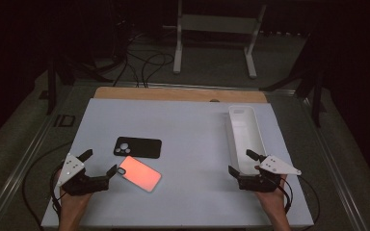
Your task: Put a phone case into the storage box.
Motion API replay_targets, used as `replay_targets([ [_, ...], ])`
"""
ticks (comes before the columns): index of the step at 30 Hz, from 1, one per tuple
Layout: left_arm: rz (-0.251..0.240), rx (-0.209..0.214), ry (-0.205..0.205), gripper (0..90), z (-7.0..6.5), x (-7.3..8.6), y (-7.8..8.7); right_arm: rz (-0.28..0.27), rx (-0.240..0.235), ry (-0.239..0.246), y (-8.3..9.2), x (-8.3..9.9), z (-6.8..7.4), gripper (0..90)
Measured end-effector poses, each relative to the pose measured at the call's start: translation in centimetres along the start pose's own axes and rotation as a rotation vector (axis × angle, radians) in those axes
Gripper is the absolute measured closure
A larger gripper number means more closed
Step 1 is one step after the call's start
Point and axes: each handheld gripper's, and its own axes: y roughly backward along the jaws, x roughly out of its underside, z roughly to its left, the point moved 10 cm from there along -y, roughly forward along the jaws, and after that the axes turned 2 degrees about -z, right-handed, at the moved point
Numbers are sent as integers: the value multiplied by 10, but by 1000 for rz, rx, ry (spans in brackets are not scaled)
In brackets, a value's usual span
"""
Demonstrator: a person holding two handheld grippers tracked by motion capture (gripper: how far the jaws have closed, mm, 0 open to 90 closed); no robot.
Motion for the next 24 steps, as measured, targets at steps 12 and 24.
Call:
replay_targets([
  [12,9,-27,-15,0,2,1,0,-6,-2,-12,-1,-5,1,96],
  [24,15,-26,-19,0,1,2,-1,-8,-8,7,-3,-12,6,96],
])
